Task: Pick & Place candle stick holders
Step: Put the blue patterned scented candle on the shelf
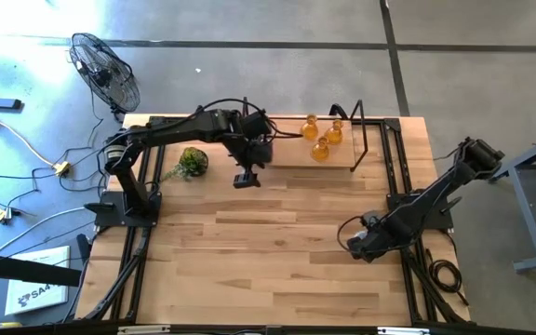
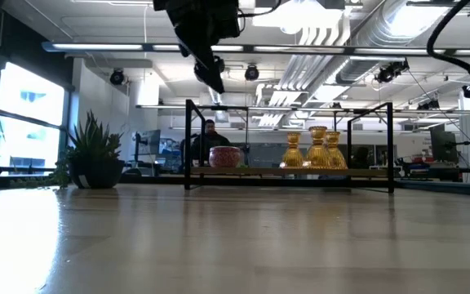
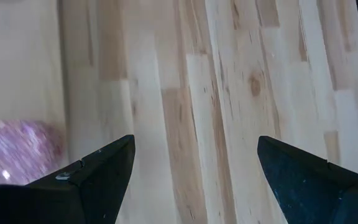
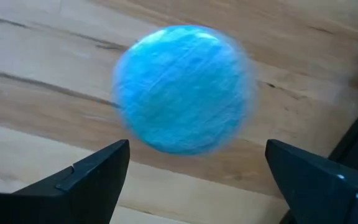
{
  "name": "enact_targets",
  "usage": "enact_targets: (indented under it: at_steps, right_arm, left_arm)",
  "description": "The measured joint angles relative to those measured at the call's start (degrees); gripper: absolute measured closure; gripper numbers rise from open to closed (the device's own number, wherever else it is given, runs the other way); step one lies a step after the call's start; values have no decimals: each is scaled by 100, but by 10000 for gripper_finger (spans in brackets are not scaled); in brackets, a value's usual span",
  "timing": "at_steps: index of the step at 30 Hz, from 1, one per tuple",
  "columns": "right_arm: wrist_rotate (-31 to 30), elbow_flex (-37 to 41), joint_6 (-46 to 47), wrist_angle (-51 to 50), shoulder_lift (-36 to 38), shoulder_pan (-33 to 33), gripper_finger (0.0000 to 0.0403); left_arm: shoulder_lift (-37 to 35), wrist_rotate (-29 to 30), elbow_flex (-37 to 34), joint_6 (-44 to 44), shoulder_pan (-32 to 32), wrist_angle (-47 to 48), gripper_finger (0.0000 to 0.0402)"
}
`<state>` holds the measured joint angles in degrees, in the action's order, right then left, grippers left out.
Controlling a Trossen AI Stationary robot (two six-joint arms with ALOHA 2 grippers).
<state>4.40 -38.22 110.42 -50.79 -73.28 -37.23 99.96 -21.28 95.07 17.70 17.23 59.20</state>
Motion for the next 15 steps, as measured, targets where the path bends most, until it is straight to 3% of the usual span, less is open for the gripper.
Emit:
enact_targets:
  at_steps: [10, 15]
  right_arm:
    - [-107, 2, -244, -7, -11, 194, 33]
    - [-301, 2, -662, 0, -11, 526, 33]
  left_arm:
    - [0, -2, 0, -1, 0, -1222, 66]
    - [-2, -4, 0, -292, 0, -1353, 66]
